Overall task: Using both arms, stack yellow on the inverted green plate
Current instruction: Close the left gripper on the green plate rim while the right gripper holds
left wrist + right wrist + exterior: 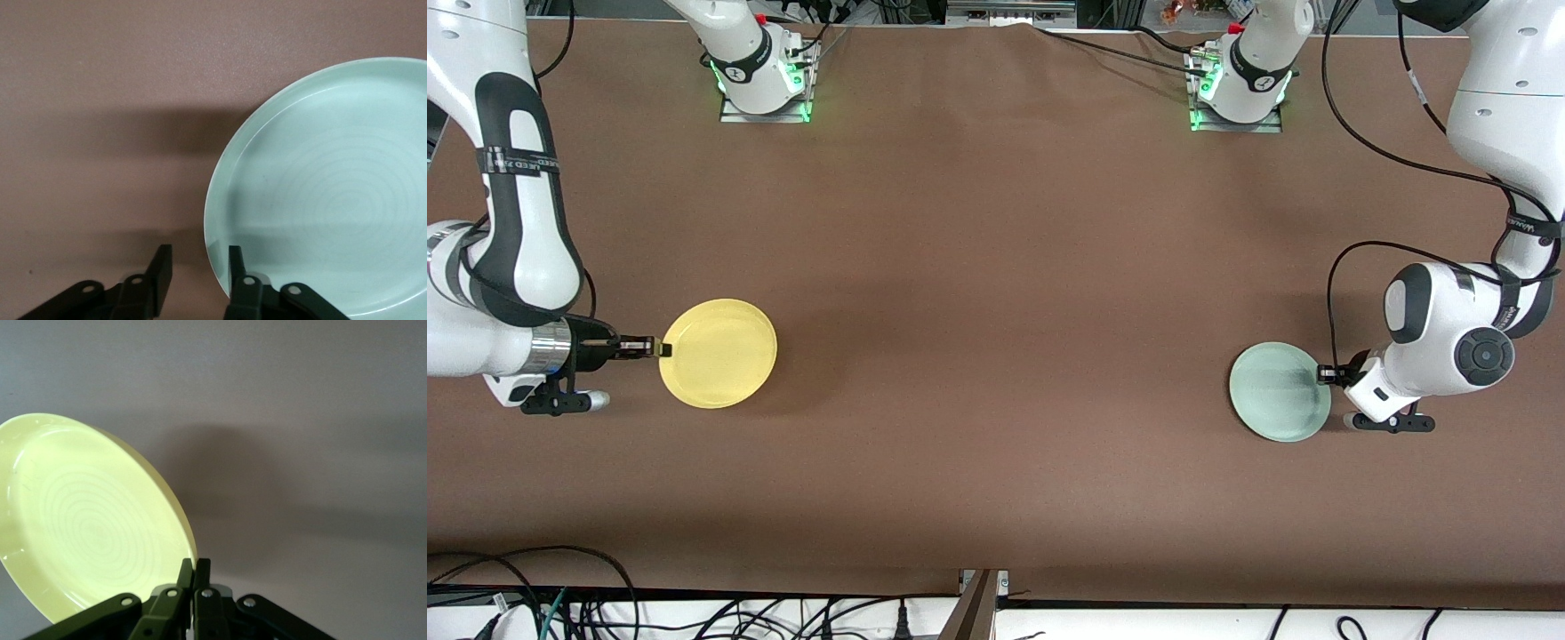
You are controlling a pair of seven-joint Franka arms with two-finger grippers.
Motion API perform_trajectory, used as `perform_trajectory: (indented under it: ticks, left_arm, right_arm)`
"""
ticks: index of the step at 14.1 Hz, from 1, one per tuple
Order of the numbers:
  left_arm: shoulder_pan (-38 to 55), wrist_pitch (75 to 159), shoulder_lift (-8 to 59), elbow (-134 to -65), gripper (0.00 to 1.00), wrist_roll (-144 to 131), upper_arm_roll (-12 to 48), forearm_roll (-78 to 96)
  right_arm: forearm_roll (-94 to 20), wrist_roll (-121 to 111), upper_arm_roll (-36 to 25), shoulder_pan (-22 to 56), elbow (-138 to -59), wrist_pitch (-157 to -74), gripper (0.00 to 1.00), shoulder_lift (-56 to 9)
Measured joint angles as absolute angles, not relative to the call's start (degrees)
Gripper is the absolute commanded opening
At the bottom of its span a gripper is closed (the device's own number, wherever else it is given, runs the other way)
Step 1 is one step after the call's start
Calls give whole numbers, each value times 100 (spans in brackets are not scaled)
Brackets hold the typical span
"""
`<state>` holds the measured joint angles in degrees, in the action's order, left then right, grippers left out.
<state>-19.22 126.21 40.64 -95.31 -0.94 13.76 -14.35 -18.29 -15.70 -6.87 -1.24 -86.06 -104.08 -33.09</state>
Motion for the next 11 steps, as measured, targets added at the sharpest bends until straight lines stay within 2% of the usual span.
perform_trajectory:
  ticks: [5,7,8,9,11]
  left_arm:
    - [-1877,12609,4125,-9531,36,-159,1379,-1270]
    - [-1876,12609,4150,-9530,24,-173,1379,-1269]
    - [-1876,12609,4163,-9529,7,-173,1379,-1269]
    - [-1876,12609,4173,-9528,2,-174,1379,-1269]
    - [-1876,12610,4180,-9519,1,-179,1380,-1267]
  right_arm:
    - [-2050,-1539,-656,-120,-8588,-10359,0,-3336]
    - [-2203,-1338,-590,-111,-8588,-10339,0,-3338]
    - [-2224,-1187,-535,-102,-8588,-10337,0,-3339]
    - [-2226,-1076,-495,-79,-8587,-10337,0,-3338]
    - [-2226,-966,-452,-10,-8587,-10337,0,-3338]
